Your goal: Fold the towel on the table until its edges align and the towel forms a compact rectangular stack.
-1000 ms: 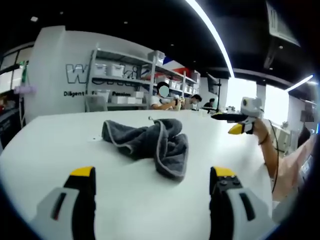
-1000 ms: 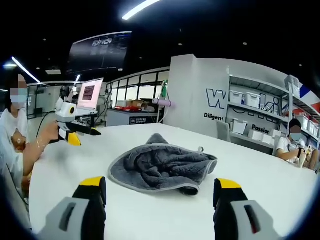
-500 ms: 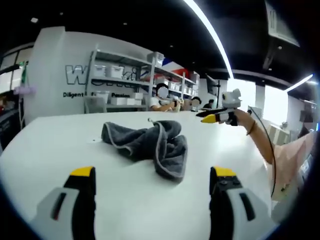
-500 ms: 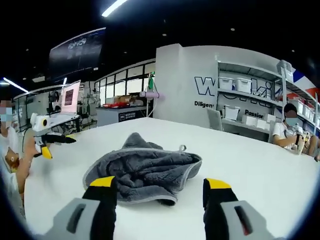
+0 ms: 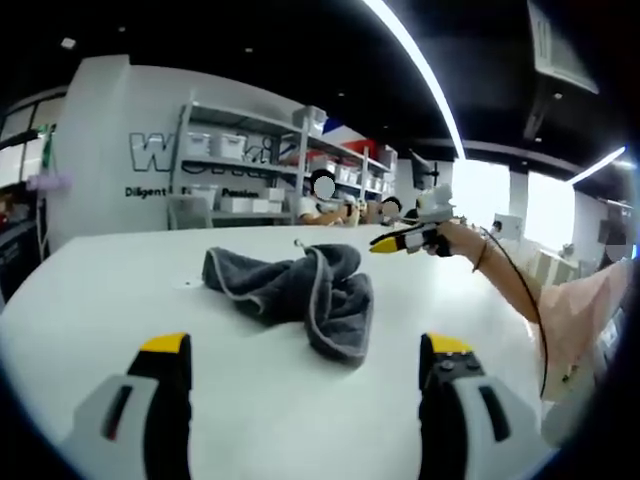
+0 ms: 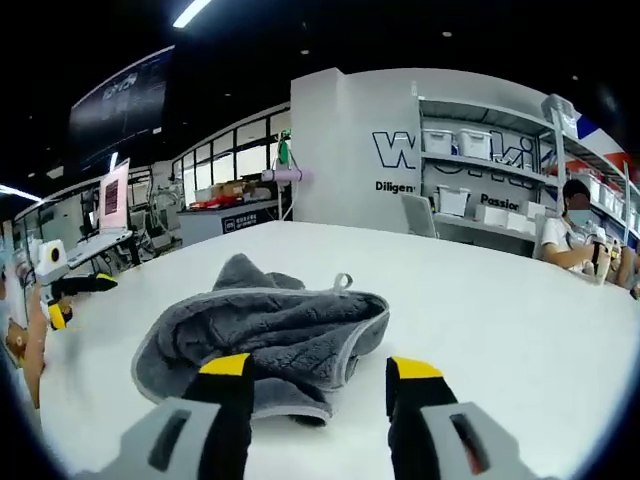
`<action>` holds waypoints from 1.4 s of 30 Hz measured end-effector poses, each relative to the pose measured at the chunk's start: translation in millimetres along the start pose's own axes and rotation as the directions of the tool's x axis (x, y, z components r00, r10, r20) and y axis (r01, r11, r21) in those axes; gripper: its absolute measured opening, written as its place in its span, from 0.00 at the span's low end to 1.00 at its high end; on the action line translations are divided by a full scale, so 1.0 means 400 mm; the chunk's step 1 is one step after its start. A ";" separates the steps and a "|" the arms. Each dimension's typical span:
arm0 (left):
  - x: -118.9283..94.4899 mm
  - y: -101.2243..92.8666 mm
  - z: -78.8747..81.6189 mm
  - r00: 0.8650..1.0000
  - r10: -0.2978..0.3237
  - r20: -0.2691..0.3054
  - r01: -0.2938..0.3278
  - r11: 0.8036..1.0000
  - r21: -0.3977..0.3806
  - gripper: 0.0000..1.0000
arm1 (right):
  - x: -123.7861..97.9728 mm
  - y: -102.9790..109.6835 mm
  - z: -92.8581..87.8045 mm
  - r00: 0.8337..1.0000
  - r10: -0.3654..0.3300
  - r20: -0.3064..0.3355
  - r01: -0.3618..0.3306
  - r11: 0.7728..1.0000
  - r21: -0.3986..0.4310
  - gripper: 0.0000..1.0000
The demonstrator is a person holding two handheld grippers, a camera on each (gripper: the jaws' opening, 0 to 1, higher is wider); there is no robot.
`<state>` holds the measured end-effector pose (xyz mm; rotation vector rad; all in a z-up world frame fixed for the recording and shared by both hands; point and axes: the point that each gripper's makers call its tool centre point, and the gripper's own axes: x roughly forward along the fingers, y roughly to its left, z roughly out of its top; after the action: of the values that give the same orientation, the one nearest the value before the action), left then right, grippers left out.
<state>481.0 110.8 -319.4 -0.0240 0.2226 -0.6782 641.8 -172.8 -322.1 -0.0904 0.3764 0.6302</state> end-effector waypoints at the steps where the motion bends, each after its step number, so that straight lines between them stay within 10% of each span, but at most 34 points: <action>1: -0.001 0.000 0.000 1.000 0.001 -0.001 -0.001 1.000 0.003 0.99 | 0.004 -0.002 -0.002 1.000 -0.001 -0.001 0.001 1.000 0.002 0.50; 30: -0.003 0.004 -0.009 0.999 0.009 -0.039 -0.008 0.999 0.046 0.99 | 0.092 -0.006 -0.045 0.999 0.043 -0.025 -0.041 0.996 0.078 0.04; 42: 0.000 0.002 -0.011 0.999 0.004 -0.045 -0.002 0.999 0.047 0.99 | 0.043 0.021 0.041 0.997 0.048 0.058 -0.052 0.996 0.068 0.03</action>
<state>480.6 111.7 -323.6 0.0368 0.2500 -0.6810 654.8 -153.3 -312.8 0.0030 0.3467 0.6672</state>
